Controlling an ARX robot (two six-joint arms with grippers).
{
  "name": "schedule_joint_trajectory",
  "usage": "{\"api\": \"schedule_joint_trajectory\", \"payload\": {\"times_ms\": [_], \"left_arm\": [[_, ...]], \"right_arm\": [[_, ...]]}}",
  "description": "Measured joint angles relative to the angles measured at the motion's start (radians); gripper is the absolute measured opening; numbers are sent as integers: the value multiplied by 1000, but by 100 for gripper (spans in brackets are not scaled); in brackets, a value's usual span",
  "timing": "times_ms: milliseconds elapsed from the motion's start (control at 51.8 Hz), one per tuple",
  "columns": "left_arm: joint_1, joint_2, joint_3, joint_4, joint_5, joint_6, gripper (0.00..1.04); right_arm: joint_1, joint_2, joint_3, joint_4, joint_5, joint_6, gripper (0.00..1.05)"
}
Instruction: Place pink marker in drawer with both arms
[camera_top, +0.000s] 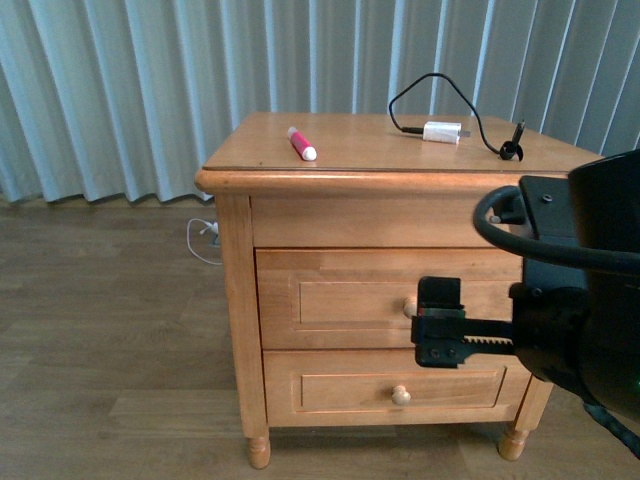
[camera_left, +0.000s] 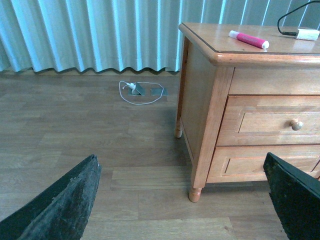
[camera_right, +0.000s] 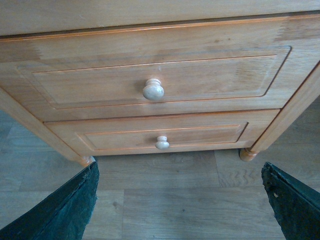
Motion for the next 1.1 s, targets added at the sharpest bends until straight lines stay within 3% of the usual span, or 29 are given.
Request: {"api": "schedule_joint_trajectory", "payload": {"times_ms": [270,676,1100], "left_arm": [[0,0,0,0,0,0,99],[0,0,0,0,0,0,99],[0,0,0,0,0,0,99]], "right_arm": [[25,241,174,87,37,-9,96],[63,459,435,90,59,-63,96],[8,564,554,87,70,-101,96]]}}
